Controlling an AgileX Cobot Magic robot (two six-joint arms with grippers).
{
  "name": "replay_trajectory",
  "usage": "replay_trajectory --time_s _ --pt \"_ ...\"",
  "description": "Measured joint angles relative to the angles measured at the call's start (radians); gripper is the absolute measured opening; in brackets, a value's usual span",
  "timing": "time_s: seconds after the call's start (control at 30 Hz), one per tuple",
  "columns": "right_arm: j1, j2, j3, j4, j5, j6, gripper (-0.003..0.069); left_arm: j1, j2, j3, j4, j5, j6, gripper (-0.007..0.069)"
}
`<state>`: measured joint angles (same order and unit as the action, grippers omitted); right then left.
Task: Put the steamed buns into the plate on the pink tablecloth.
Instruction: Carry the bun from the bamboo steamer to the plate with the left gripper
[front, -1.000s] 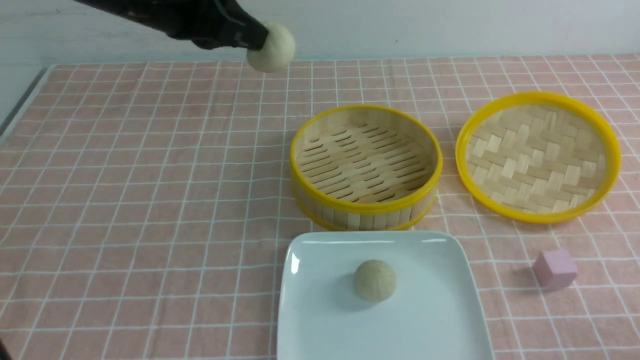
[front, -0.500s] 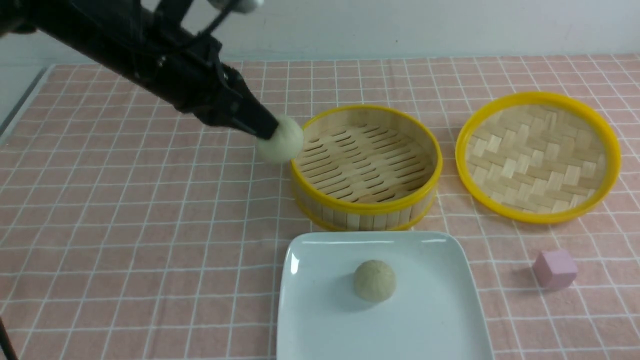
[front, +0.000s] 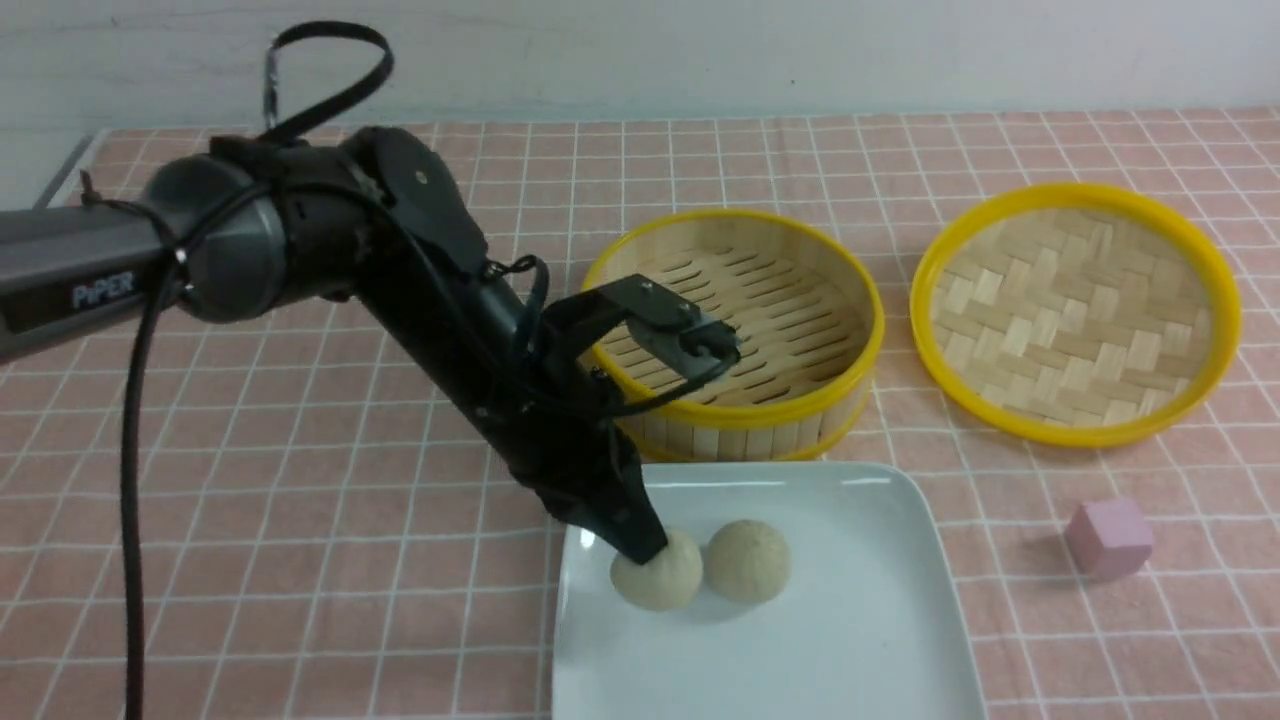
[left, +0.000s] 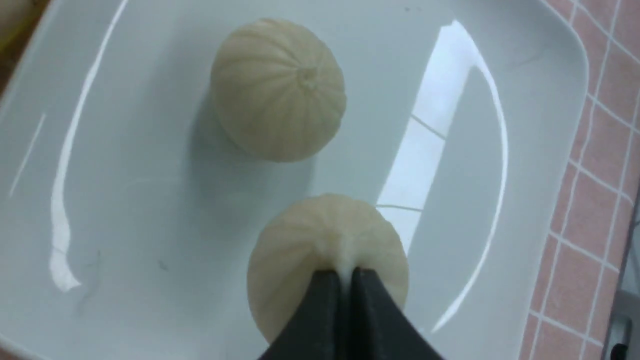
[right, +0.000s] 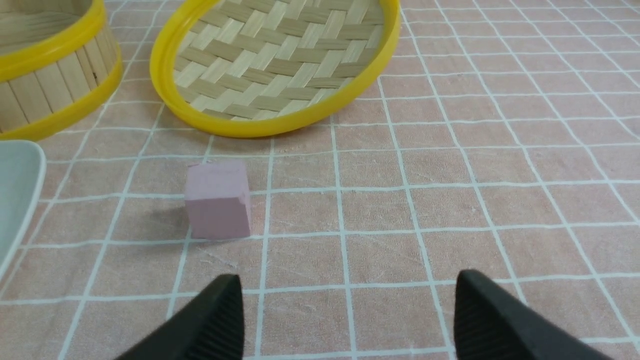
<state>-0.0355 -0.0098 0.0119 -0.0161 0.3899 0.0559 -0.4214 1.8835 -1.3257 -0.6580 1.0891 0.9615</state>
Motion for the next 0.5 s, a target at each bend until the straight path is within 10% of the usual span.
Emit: replay_trajectory --time_s 0.5 --pt "0.0 0.0 0.0 0.0 0.0 0.0 0.0548 -0.003 0.084 -0.006 0.058 -0.099 -0.109 0.0057"
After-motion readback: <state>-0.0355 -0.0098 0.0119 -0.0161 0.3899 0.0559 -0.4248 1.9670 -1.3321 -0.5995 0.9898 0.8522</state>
